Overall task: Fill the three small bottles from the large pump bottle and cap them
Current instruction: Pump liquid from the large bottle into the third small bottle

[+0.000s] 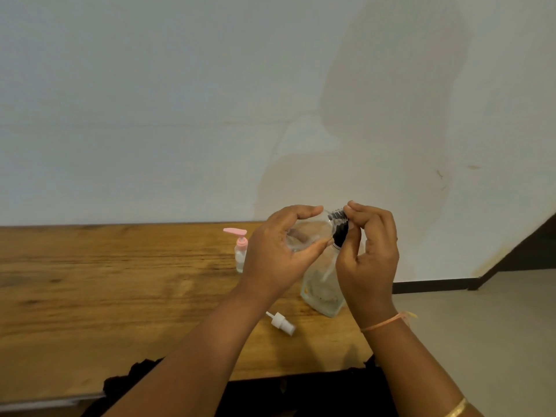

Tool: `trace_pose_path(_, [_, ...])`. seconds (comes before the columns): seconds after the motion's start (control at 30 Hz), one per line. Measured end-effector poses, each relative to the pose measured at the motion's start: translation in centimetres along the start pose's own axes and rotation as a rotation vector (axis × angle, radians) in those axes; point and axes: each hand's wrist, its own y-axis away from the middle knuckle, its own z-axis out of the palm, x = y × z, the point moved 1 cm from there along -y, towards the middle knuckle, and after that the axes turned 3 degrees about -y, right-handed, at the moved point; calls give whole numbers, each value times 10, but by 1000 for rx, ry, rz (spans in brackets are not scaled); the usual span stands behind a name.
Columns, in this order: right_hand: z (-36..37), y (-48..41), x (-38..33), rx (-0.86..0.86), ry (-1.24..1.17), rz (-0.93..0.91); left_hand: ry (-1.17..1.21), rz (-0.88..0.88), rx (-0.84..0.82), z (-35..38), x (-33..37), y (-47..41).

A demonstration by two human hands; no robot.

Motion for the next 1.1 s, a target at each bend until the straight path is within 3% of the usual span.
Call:
trace_pose_path(0.27, [3, 5, 12, -63, 8, -27, 38, -81, -46, 1, -5, 2])
trace_pose_path(0.57, [-2, 0, -4, -1, 3, 1, -26, 3, -11, -4, 2, 1])
trace_pose_path(0.83, [2, 5, 11, -47, 12, -16, 57, -94, -63, -1, -2, 1])
trace_pose_path(1.1, [-3, 0, 0, -11, -21, 31, 84, -58, -31, -1, 1, 1])
